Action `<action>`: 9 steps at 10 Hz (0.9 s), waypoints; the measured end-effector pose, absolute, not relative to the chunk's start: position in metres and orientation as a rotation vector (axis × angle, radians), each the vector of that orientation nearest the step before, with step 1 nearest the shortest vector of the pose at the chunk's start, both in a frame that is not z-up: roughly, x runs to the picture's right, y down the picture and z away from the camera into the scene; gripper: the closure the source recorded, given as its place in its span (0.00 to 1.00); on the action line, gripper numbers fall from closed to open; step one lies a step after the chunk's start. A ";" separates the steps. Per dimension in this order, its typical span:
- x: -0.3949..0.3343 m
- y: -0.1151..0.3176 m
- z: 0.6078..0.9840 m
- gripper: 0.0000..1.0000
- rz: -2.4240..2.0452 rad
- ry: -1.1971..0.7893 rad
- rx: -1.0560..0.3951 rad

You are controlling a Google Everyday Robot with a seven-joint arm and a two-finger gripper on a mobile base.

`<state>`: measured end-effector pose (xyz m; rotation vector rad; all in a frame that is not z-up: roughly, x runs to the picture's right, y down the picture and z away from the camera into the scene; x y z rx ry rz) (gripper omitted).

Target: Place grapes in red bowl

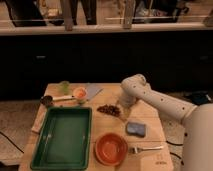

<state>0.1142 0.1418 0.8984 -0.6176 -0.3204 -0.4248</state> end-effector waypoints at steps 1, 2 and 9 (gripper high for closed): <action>0.114 0.142 0.898 0.28 -0.426 -0.319 -0.619; 0.113 0.143 0.899 0.40 -0.429 -0.318 -0.621; 0.100 0.131 0.892 0.23 -0.449 -0.337 -0.615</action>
